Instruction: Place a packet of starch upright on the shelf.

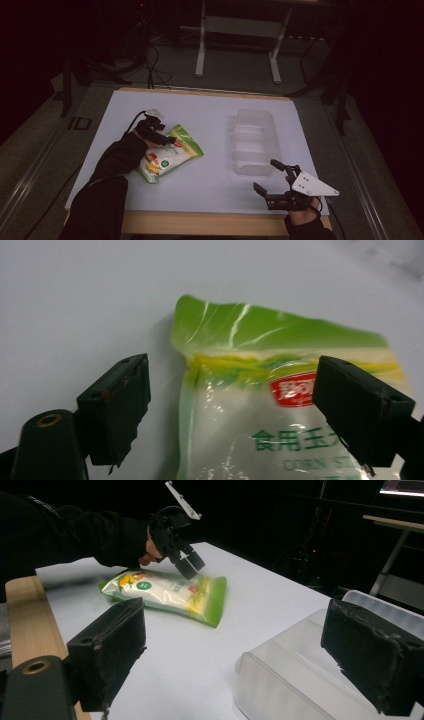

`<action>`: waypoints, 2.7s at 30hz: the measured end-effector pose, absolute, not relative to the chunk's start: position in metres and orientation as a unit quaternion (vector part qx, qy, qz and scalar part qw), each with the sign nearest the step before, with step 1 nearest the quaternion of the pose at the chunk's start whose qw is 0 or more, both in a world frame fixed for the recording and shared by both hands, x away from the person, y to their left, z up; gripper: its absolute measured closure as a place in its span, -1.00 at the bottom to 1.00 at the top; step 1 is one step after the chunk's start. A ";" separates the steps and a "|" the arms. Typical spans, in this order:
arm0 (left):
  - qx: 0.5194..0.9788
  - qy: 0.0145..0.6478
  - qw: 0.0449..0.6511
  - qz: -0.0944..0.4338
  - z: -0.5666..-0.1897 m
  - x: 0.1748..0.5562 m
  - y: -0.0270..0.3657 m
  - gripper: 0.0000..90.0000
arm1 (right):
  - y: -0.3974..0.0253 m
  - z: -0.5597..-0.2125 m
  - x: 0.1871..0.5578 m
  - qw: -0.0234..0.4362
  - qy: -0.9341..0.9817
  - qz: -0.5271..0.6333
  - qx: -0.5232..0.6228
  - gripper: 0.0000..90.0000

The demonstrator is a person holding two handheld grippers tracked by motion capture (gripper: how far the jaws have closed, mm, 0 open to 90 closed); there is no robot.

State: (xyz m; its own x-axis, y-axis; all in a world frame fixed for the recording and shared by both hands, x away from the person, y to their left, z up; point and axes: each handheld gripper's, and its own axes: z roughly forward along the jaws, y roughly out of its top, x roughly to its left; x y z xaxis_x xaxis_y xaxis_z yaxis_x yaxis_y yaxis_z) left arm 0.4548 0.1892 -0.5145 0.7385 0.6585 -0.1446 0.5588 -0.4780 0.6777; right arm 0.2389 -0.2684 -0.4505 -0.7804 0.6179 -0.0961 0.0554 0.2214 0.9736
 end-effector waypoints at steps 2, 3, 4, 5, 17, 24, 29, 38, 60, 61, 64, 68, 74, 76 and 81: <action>0.863 0.355 0.354 0.061 -0.519 0.456 0.188 -0.64 | -0.268 -0.450 0.239 0.243 0.743 0.581 0.225 -0.77; 0.865 0.357 0.349 0.058 -0.521 0.456 0.188 -0.64 | -0.269 -0.450 0.239 0.243 0.743 0.581 0.226 -0.77; 0.865 0.359 0.346 0.051 -0.523 0.457 0.187 -0.64 | -0.269 -0.450 0.239 0.243 0.743 0.582 0.226 -0.77; 0.864 0.362 0.346 0.049 -0.523 0.457 0.187 -0.64 | -0.269 -0.451 0.239 0.242 0.743 0.581 0.226 -0.77; 0.873 0.365 0.322 0.025 -0.522 0.454 0.179 -0.32 | -0.266 -0.451 0.238 0.239 0.747 0.579 0.222 -0.76; 0.894 0.348 0.278 0.052 -0.515 0.444 0.167 0.32 | -0.264 -0.450 0.238 0.237 0.747 0.580 0.220 -0.76; 0.897 0.343 0.270 0.070 -0.515 0.436 0.163 0.69 | -0.263 -0.450 0.237 0.237 0.749 0.580 0.217 -0.76; 0.894 0.332 0.278 0.111 -0.508 0.424 0.161 0.82 | -0.265 -0.449 0.238 0.236 0.747 0.581 0.221 -0.76; 0.853 0.315 0.391 0.144 -0.439 0.372 0.180 0.88 | -0.270 -0.444 0.236 0.249 0.736 0.591 0.219 -0.70; 0.852 0.312 0.392 0.149 -0.436 0.369 0.179 0.88 | -0.270 -0.444 0.236 0.249 0.736 0.591 0.219 -0.70; 0.844 0.307 0.411 0.155 -0.426 0.361 0.179 0.88 | -0.269 -0.443 0.235 0.250 0.733 0.594 0.218 -0.70; 0.840 0.298 0.420 0.168 -0.418 0.355 0.175 0.88 | -0.270 -0.441 0.234 0.247 0.733 0.592 0.227 -0.70; 0.824 0.296 0.447 0.182 -0.404 0.347 0.165 0.89 | -0.270 -0.436 0.234 0.241 0.729 0.598 0.230 -0.71; 0.818 0.292 0.458 0.189 -0.401 0.345 0.159 0.89 | -0.269 -0.435 0.234 0.240 0.729 0.600 0.227 -0.71; 0.797 0.297 0.490 0.192 -0.392 0.340 0.146 0.90 | -0.267 -0.423 0.239 0.244 0.732 0.596 0.220 -0.69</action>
State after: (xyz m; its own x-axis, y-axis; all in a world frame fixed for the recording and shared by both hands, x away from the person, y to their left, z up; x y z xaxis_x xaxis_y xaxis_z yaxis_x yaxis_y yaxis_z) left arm 0.3404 0.1459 -0.3920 0.7504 0.6608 0.0146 0.2852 -0.3436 0.8948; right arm 0.2386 -0.2668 -0.4228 -0.7841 0.6133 -0.0952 0.0310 0.1920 0.9809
